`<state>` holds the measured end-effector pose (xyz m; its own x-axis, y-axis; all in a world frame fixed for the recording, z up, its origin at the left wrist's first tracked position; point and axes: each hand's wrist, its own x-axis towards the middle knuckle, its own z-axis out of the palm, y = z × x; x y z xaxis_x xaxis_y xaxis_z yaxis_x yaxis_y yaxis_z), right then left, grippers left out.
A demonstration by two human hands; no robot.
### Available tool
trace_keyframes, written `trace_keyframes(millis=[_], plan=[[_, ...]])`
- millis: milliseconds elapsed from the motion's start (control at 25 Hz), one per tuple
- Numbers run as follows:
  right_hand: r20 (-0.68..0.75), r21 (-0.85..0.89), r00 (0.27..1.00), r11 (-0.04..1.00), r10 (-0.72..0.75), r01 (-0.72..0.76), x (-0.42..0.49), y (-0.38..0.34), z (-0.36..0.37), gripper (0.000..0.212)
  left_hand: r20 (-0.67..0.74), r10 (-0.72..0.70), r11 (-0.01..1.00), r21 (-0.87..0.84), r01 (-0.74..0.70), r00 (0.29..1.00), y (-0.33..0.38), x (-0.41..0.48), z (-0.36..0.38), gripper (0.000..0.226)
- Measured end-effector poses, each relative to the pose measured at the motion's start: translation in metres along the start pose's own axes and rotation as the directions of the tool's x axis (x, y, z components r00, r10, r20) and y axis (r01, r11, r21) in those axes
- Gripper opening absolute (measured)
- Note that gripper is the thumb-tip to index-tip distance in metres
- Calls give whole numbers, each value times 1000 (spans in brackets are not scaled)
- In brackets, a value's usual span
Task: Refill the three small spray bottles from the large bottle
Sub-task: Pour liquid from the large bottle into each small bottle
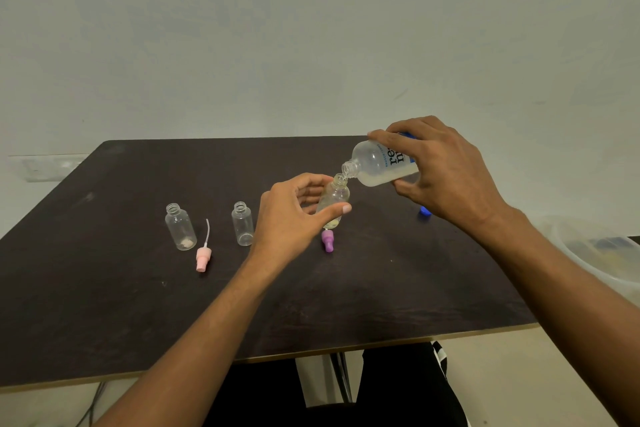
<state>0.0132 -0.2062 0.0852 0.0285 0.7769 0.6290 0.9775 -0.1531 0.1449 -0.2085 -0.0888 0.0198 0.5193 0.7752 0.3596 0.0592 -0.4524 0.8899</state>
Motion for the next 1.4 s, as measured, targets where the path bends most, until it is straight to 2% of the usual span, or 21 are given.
trace_keyframes(millis=[1400], plan=[[15,7,1000,1000,-10,10,1,0,-4,77,4,4,1000,-2,-4,1000,-1,1,1,51]])
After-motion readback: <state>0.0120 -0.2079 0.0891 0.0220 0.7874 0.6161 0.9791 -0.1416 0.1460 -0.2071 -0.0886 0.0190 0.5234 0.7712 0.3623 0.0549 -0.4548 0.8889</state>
